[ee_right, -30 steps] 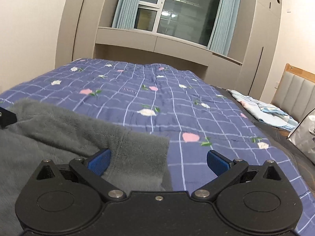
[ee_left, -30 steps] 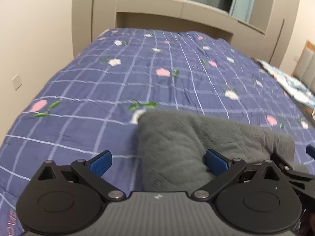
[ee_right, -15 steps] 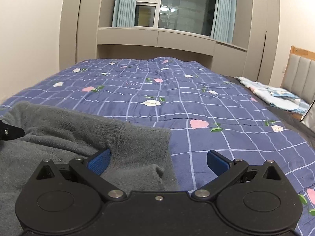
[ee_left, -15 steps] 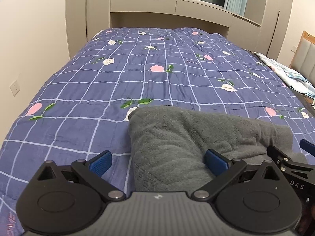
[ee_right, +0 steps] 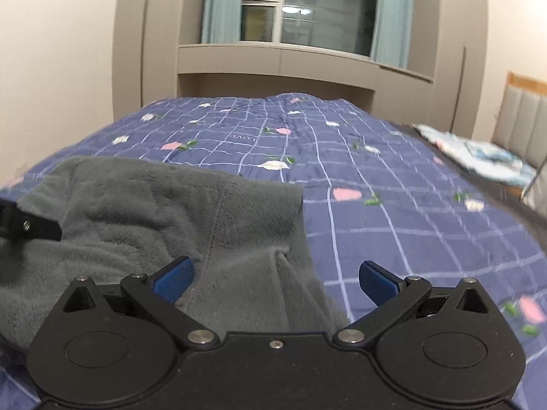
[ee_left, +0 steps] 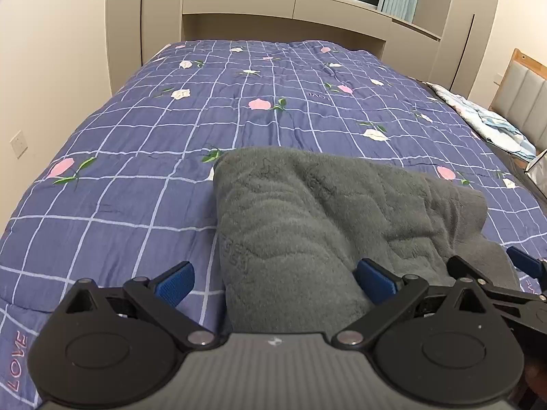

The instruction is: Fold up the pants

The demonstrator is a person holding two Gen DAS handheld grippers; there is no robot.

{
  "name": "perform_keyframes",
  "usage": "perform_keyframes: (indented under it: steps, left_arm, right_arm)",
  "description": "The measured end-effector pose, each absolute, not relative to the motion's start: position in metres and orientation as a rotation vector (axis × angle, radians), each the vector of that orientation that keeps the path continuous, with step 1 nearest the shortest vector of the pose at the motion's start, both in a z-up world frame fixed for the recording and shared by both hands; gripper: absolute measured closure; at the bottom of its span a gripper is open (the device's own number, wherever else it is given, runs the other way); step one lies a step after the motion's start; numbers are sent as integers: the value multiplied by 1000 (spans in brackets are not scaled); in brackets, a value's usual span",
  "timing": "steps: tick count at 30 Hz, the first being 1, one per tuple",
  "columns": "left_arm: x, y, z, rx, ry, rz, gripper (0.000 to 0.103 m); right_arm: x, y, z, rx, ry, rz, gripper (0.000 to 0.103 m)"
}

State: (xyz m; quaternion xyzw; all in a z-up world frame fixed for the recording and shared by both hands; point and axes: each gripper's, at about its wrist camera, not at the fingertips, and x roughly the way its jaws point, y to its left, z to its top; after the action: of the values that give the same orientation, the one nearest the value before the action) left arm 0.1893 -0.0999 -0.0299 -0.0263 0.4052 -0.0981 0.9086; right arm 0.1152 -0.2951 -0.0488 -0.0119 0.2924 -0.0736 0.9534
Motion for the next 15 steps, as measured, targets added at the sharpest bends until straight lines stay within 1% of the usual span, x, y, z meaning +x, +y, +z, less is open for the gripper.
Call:
perform_keyframes:
  steps: [7, 15]
  left_arm:
    - [174, -90, -23, -103, 862, -221, 1]
    - [156, -81, -40, -144, 903, -273, 0]
  right_arm:
    - [103, -288, -40, -30, 596, -169, 0]
    - [82, -292, -51, 35, 594, -177, 0]
